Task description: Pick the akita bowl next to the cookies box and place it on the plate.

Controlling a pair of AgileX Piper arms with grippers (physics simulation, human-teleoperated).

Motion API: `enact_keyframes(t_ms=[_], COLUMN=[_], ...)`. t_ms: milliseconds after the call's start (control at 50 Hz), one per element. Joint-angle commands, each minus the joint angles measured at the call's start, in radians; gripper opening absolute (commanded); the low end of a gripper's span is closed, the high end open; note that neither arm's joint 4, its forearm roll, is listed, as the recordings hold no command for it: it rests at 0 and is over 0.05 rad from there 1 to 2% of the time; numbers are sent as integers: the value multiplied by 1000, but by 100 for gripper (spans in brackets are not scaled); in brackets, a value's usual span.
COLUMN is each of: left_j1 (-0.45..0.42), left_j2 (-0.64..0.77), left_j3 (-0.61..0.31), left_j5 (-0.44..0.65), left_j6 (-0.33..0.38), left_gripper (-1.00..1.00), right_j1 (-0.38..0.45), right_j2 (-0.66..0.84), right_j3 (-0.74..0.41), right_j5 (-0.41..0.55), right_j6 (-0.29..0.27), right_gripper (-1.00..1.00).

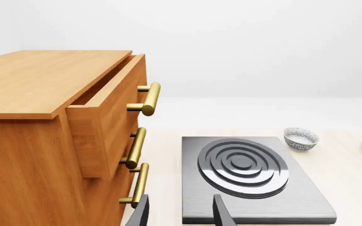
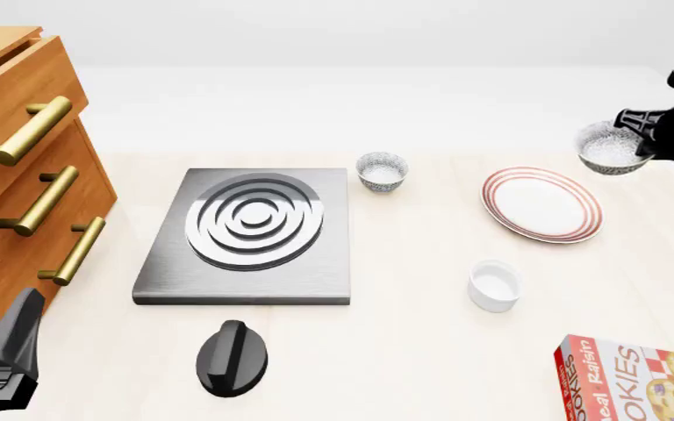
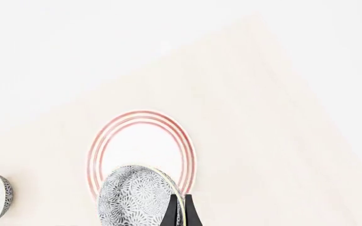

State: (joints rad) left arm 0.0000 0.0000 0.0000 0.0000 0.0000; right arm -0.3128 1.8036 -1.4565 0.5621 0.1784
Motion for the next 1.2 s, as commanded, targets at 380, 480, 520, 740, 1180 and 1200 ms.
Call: enact_keyframes(t_ms=[380, 480, 520, 740, 1180, 1200], left_j1=[0, 0, 0, 0, 0, 0], left_j2=[0, 0, 0, 0, 0, 0], left_j3=[0, 0, 0, 0, 0, 0], left_j5=[0, 0, 0, 0, 0, 0], left_j6=[0, 0, 0, 0, 0, 0], left_gripper=[100, 100, 100, 100, 100, 100], right_j1=[72, 89, 90, 100, 82, 83], right_j2=[16, 16, 14, 37, 87, 88], right_j3=[60, 86, 90, 139, 154, 153], right_j5=[-70, -92, -98, -146, -201, -202], right_j6=[153, 184, 185, 248, 314, 317], right_gripper=[-100, -100, -100, -100, -100, -100])
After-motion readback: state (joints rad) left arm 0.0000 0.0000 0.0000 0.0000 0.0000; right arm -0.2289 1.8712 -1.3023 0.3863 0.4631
